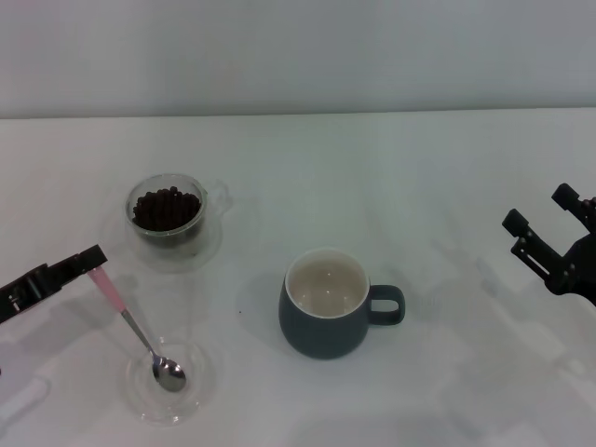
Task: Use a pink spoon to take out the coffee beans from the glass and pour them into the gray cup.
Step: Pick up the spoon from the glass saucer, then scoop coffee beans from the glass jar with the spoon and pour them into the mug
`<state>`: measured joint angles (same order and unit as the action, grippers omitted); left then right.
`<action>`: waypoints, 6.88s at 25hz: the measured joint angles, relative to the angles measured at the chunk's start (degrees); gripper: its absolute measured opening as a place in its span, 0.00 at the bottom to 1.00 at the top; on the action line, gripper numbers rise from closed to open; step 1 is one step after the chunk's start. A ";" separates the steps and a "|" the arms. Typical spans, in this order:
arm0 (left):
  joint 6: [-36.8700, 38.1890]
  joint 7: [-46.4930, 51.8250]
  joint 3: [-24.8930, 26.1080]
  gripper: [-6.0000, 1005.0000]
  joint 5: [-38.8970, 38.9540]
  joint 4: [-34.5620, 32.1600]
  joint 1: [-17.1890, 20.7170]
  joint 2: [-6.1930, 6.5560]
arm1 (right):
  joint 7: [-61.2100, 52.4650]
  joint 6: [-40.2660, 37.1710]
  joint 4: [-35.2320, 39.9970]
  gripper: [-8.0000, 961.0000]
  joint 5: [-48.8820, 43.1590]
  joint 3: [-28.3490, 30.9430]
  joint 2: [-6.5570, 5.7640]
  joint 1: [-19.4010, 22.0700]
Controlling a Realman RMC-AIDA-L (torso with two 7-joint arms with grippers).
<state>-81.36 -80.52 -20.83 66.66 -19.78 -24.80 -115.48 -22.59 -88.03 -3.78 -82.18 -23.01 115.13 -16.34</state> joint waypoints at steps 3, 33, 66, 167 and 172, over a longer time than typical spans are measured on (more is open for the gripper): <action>-0.85 -0.59 0.00 0.13 0.59 0.00 0.02 -0.13 | 0.00 0.00 0.15 0.84 0.00 0.05 0.00 0.00; -4.18 -11.47 0.01 0.13 30.15 -0.09 -0.30 0.11 | -3.32 0.47 0.93 0.84 0.07 0.89 -0.01 -0.18; 16.64 -32.41 -4.88 0.13 22.93 0.80 -12.65 -2.90 | -4.75 7.98 3.17 0.84 3.33 5.35 -0.09 -2.30; 8.33 -3.10 -42.51 0.13 33.08 -7.94 -13.67 -3.51 | -4.74 6.29 0.08 0.84 4.01 4.47 0.09 -1.66; 6.06 -2.54 -42.32 0.13 37.01 -10.50 -10.05 -3.54 | -4.74 6.40 0.08 0.84 4.14 4.55 0.09 -1.81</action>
<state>-75.30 -83.06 -63.16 103.66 -30.27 -34.85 -119.02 -27.33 -81.62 -3.70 -78.04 -18.46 115.23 -18.16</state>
